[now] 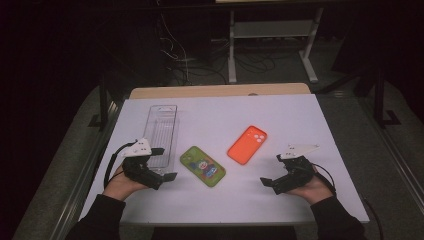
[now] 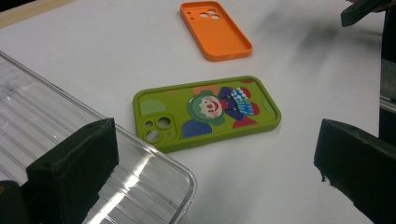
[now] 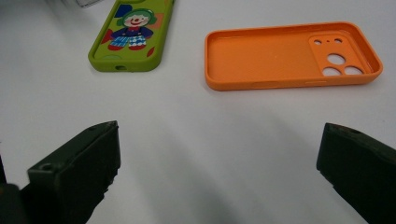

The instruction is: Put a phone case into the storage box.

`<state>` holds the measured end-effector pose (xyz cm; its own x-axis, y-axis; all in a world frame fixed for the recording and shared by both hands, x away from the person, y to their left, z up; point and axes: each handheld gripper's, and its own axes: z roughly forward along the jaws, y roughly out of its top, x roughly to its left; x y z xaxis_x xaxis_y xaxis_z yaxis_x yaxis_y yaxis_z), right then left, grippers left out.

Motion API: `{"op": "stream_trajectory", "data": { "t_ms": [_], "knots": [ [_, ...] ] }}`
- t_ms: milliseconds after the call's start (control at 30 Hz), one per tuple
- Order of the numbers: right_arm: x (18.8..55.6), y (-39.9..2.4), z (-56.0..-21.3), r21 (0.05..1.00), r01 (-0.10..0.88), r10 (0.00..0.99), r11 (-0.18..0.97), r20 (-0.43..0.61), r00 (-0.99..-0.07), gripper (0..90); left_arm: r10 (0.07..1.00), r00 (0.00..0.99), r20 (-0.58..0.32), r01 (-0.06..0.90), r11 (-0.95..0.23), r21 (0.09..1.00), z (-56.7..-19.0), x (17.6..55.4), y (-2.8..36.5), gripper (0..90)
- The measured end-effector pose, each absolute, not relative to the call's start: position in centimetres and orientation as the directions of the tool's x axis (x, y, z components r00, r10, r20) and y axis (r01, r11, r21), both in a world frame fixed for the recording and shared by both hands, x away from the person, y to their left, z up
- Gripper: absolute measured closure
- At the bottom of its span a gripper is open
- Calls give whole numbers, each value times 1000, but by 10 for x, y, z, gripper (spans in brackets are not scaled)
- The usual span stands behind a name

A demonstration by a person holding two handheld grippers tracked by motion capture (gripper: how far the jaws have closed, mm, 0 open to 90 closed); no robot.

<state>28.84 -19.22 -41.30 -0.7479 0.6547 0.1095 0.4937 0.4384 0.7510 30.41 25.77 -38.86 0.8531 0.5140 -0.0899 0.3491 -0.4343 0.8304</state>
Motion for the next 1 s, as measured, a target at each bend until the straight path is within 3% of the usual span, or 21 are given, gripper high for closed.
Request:
{"op": "stream_trajectory", "data": {
  "t_ms": [1000],
  "knots": [
    [321,-170,-403,707,555,699,438,121,-705,27,515,853,-88,343,-425,838,-381,304,258,0]
  ]
}}
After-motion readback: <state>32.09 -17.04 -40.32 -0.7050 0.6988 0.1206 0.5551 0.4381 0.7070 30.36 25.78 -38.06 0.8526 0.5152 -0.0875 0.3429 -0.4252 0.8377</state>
